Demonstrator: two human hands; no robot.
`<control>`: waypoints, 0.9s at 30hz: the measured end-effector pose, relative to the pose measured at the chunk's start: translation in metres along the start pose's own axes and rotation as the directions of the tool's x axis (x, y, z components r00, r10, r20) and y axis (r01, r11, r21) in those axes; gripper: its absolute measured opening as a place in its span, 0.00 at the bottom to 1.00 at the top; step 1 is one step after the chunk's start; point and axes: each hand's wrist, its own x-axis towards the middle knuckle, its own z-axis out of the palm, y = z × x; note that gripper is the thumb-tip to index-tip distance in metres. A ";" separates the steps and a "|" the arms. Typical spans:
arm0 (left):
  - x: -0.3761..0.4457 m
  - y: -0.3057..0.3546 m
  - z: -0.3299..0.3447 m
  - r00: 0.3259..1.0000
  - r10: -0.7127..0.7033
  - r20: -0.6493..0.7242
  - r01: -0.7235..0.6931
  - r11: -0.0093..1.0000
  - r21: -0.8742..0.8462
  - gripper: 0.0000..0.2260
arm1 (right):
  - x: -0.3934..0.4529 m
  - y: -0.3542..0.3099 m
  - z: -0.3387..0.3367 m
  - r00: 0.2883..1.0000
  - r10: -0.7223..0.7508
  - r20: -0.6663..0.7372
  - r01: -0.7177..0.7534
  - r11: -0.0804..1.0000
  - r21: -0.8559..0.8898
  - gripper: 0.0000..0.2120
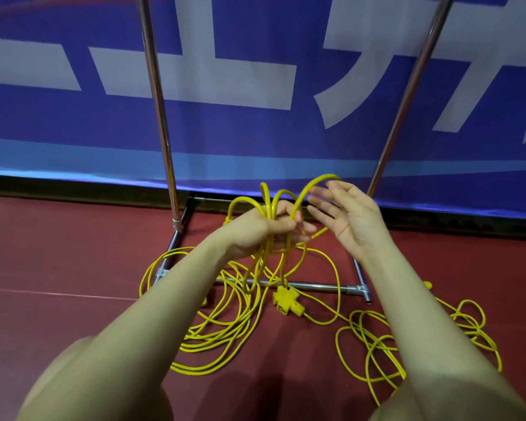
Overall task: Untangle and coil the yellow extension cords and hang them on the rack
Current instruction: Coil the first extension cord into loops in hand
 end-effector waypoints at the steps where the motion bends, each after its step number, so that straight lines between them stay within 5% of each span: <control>1: 0.001 0.002 -0.002 0.999 0.019 -0.033 -0.022 0.996 -0.081 0.08 | 0.001 0.002 -0.002 1.000 0.015 -0.014 -0.016 0.999 -0.027 0.04; 7: 0.003 0.017 -0.015 0.951 0.170 -0.259 -0.270 0.867 -0.420 0.09 | 0.001 0.025 -0.002 0.979 0.198 0.037 -0.168 0.902 -0.397 0.06; 11: -0.001 0.029 -0.021 0.918 0.233 -0.322 -0.372 0.788 -0.491 0.09 | -0.001 0.040 0.004 0.936 0.285 0.206 -0.081 0.745 -0.663 0.07; 19: -0.007 0.037 -0.039 0.902 0.218 -0.374 -0.369 0.839 -0.401 0.12 | -0.003 0.031 0.018 0.980 -0.042 0.194 0.160 0.746 -0.647 0.12; 27: -0.006 0.033 -0.021 0.922 0.189 -0.338 -0.355 0.764 -0.539 0.06 | -0.008 0.019 0.025 0.917 0.141 0.372 0.170 0.707 -0.687 0.12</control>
